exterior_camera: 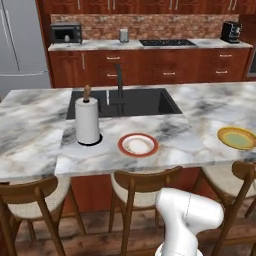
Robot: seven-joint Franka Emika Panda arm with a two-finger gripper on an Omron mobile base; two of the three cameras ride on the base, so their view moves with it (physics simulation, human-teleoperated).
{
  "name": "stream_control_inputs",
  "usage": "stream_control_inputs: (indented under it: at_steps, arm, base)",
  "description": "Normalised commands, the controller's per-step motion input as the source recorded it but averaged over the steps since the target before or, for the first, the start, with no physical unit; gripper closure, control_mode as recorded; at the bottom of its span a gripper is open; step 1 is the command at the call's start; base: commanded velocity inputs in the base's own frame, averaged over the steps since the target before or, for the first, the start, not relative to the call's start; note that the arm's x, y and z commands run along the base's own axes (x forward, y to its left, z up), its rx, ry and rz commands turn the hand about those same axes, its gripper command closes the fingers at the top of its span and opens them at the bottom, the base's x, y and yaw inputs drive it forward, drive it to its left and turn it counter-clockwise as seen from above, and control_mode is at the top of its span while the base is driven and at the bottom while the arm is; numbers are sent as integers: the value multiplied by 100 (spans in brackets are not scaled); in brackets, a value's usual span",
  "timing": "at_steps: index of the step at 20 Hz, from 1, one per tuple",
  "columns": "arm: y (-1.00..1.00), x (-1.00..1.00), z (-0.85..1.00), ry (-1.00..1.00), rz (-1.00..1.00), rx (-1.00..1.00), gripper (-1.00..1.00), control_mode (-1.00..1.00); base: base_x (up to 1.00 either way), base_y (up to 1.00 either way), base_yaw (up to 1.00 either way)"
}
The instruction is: Retrieve the wine glasses from the counter and place one next to each plate.
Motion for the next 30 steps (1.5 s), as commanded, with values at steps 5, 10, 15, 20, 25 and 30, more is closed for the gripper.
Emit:
stream_control_inputs:
  at_steps: [5, 10, 15, 20, 25, 30]
  arm:
    - [0, 0, 0, 0, 0, 0, 100, 100]
    - [0, 0, 0, 0, 0, 0, 100, 100]
    - [-23, 80, -24, 11, 31, 5, 100, -100]
    - [-5, 100, -42, 10, 32, 0, 100, -100]
    - [-2, 100, -47, 0, 30, 0, 100, -100]
    - [-7, 100, -44, 0, 29, 0, 100, -100]
  base:
    - [100, -29, 40]
    - [100, -32, 40]
    - [20, -7, 8]
    - [0, 0, 0]
    - [0, 0, 0]
    - [0, 0, 0]
